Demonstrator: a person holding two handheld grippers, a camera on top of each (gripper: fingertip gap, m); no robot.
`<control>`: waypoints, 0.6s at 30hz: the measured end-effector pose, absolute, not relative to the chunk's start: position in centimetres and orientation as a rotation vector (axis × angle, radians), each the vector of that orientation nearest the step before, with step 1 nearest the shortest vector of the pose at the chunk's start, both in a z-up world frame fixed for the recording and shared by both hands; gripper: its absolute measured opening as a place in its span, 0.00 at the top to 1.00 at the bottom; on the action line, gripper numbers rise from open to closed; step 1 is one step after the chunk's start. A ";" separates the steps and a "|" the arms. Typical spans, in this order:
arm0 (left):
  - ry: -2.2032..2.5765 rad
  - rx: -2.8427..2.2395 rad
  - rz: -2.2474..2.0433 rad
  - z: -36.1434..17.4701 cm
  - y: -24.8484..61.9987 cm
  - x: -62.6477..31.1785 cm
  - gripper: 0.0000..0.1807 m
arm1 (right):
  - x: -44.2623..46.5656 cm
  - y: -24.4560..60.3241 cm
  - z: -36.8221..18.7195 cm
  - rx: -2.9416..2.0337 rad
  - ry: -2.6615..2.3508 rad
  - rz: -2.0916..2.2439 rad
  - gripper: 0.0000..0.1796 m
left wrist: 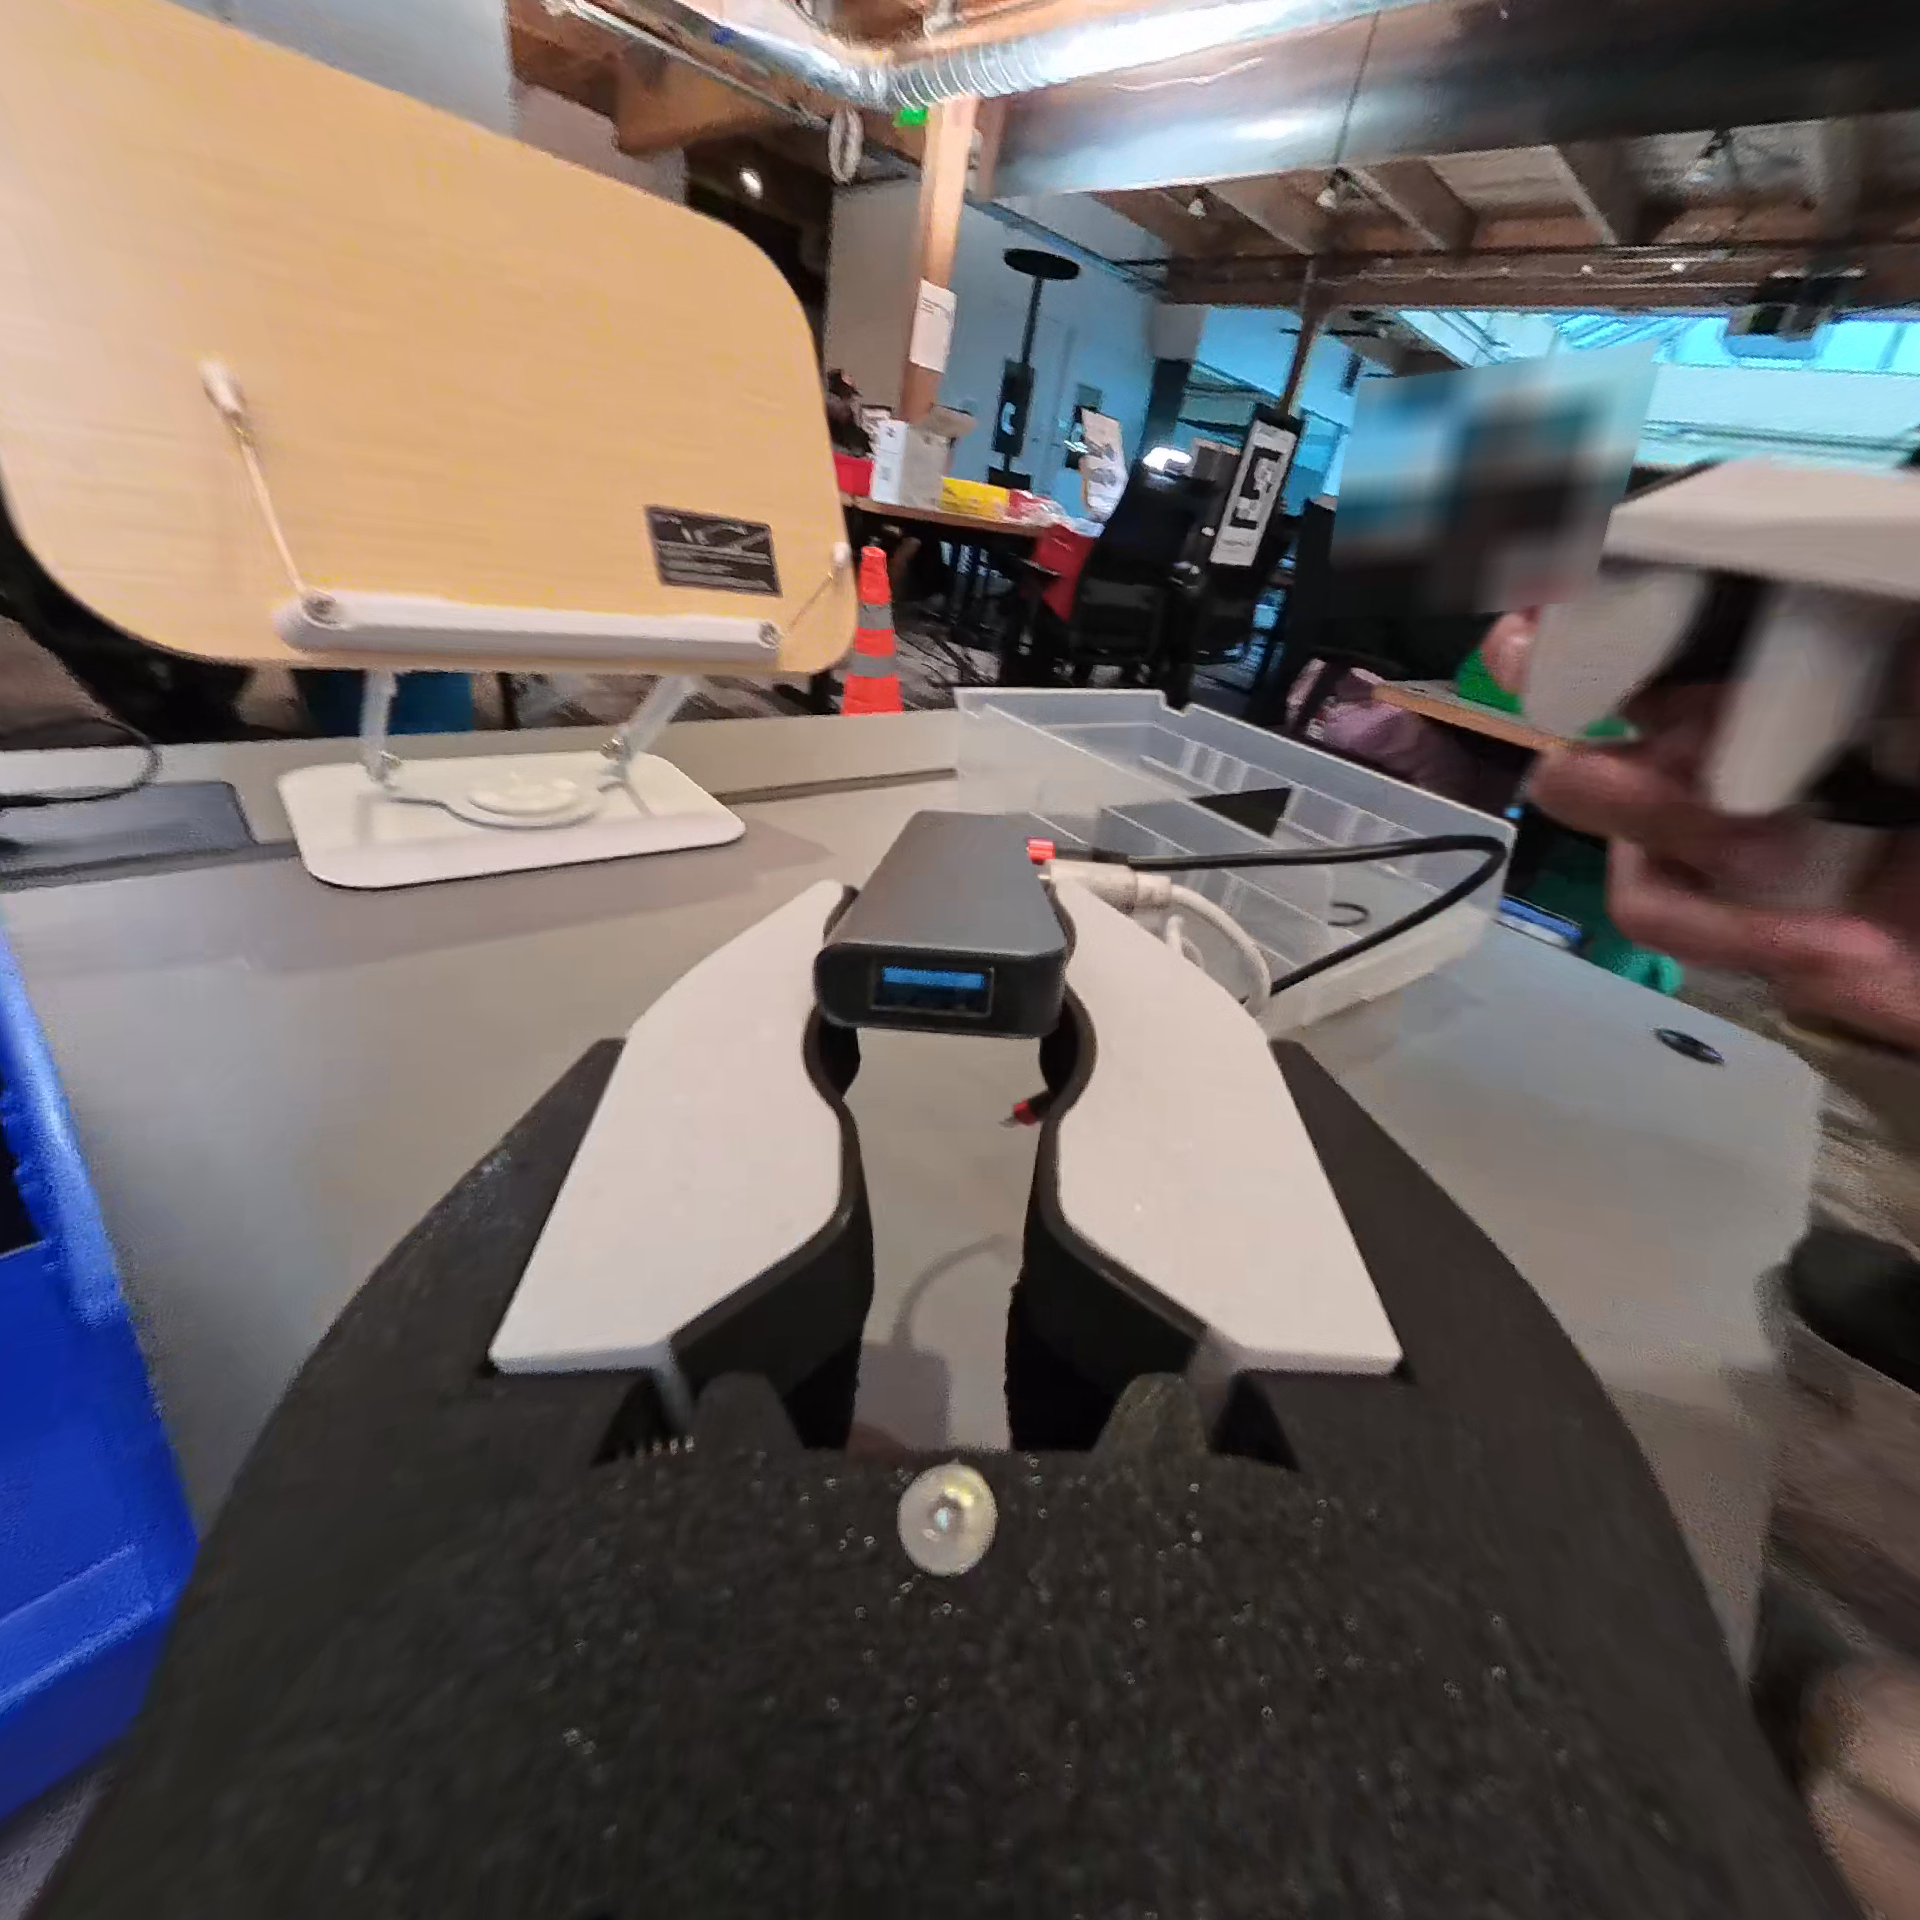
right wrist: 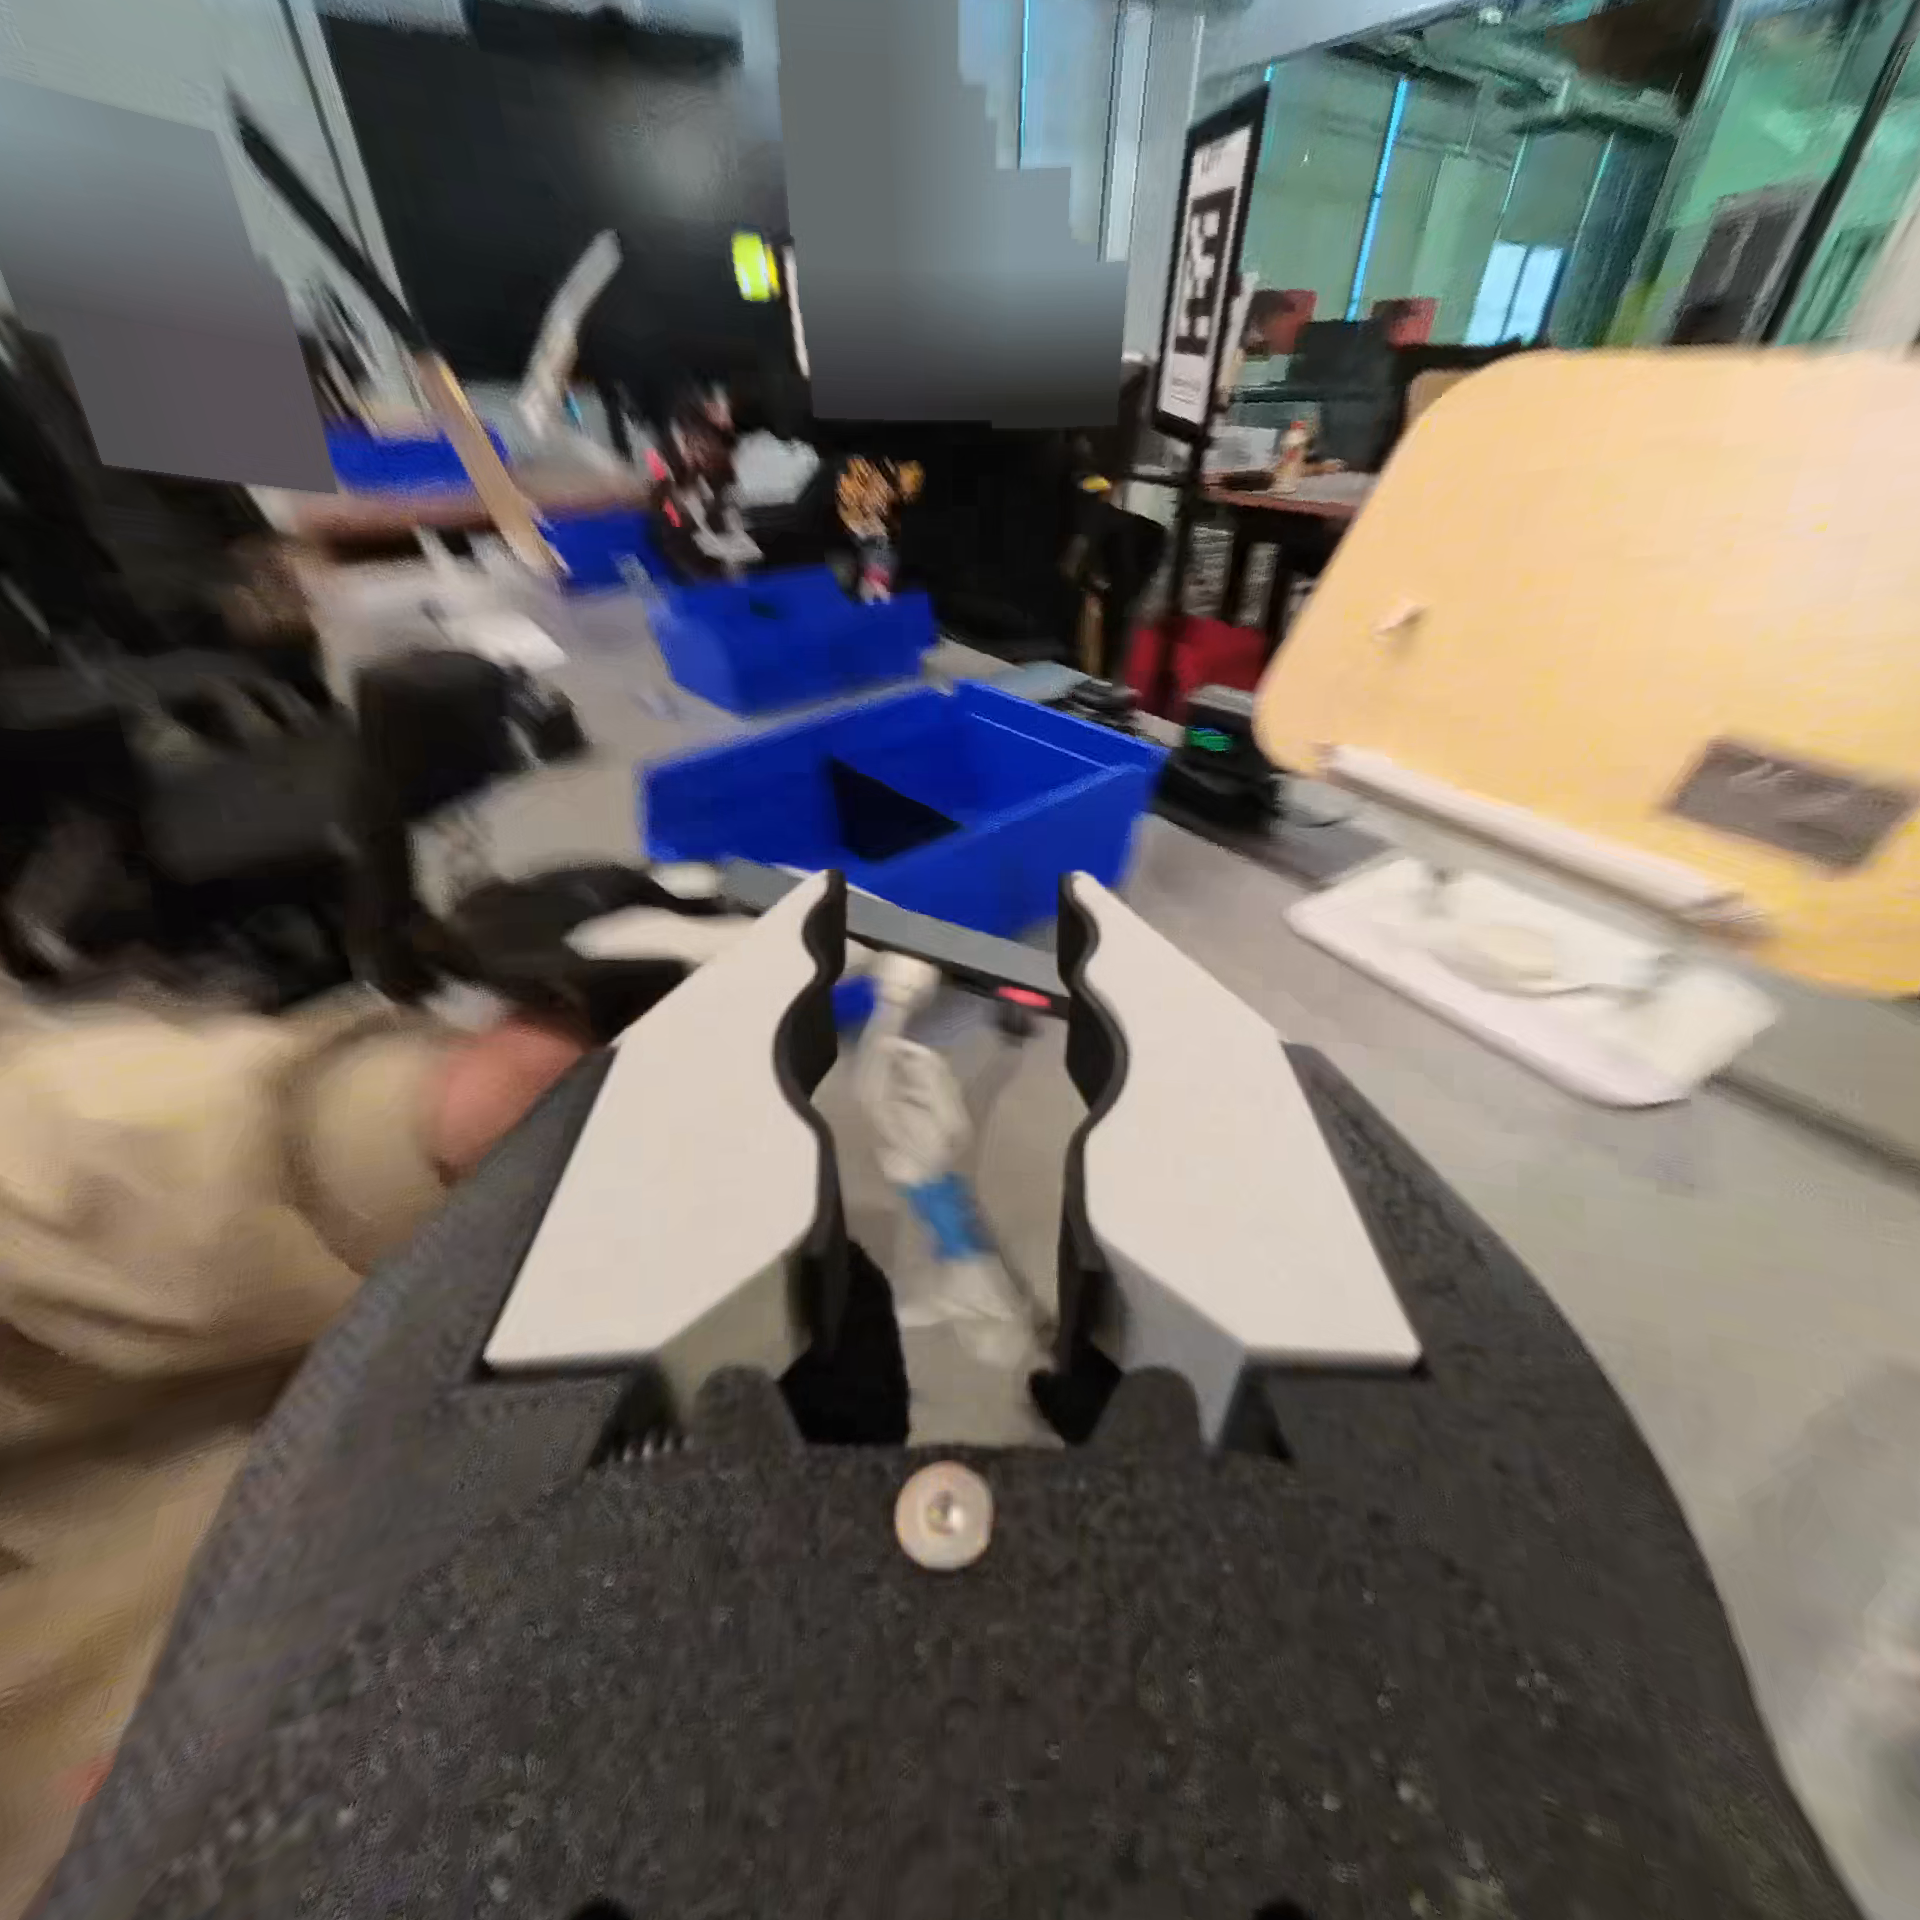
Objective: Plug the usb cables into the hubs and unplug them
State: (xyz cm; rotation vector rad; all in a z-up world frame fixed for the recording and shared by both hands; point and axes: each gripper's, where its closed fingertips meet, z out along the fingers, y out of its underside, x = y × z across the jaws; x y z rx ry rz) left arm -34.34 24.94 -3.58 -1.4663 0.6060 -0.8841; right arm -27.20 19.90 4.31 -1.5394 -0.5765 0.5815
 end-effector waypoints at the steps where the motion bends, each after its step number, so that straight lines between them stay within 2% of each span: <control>1: 0.592 -1.458 -0.865 -3.5 25.0 -34.3 0.82 | -29.1 19.5 4.0 -1.555 -0.500 0.680 0.77; 3: 0.566 -1.445 -0.835 -3.3 25.0 -34.5 0.82 | -32.3 19.0 1.9 -1.555 -0.443 0.707 0.75; 6: 0.561 -1.453 -0.783 -3.3 25.0 -34.8 0.82 | -32.2 20.6 -1.3 -1.594 -0.425 0.473 0.77; 9: 0.583 -1.415 -0.743 -2.7 24.5 -34.7 0.83 | -32.2 21.5 -3.8 -1.692 -0.397 0.510 0.78; 16: 0.651 -1.379 -0.767 -2.7 22.8 -32.7 0.82 | -31.0 21.9 -2.7 -1.594 -0.331 0.671 0.84; 18: 0.651 -1.376 -0.782 -2.8 22.6 -32.5 0.83 | -30.9 21.8 -2.8 -1.597 -0.343 0.653 0.90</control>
